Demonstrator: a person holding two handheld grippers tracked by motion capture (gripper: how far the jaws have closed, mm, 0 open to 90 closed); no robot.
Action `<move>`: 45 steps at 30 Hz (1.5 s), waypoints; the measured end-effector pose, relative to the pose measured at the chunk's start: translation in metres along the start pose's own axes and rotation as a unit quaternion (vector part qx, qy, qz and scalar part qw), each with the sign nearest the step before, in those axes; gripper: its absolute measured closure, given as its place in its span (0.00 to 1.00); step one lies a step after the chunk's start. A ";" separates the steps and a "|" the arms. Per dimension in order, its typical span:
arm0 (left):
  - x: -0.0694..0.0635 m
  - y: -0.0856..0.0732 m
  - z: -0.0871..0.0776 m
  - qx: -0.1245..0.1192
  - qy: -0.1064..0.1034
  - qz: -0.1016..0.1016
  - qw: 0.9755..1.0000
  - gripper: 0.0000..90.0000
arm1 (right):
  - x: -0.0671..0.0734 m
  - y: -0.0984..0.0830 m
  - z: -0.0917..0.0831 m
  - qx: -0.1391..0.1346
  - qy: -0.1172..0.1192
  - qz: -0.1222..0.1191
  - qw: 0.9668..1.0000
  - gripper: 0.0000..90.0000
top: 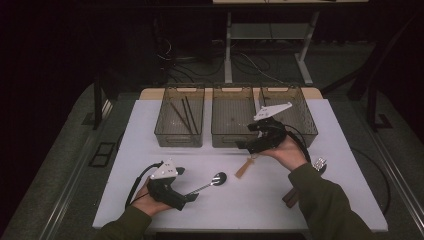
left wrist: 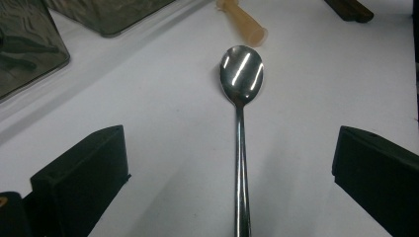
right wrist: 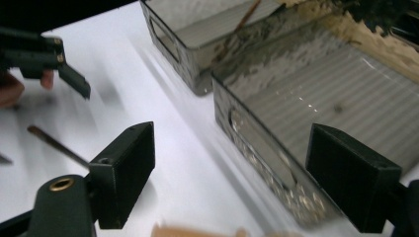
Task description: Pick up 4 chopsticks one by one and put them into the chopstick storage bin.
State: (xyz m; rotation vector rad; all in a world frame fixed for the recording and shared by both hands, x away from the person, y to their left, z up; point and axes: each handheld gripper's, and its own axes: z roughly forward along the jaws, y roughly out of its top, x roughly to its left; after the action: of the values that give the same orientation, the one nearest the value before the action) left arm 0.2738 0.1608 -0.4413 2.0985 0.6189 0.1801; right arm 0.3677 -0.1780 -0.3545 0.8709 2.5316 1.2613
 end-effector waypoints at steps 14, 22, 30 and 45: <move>-0.002 0.000 -0.001 0.002 0.003 0.001 1.000 0.00 | -0.014 -0.054 -0.033 0.014 -0.003 0.027 1.000 0.26; -0.003 0.000 -0.001 0.002 0.001 0.003 1.000 0.00 | -0.020 -0.078 -0.050 0.020 -0.010 0.042 0.999 0.37; -0.004 0.000 -0.001 0.000 0.001 0.001 1.000 0.00 | -0.025 -0.104 -0.065 0.040 -0.046 0.050 0.997 0.53; -0.003 0.000 0.000 0.004 0.002 0.003 1.000 0.00 | -0.038 -0.146 -0.083 0.074 -0.076 0.085 0.991 0.77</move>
State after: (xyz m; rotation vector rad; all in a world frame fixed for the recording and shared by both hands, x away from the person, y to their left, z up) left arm 0.2708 0.1594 -0.4408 2.1090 0.6161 0.1857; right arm 0.3029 -0.3236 -0.4199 1.1895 2.4981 1.0169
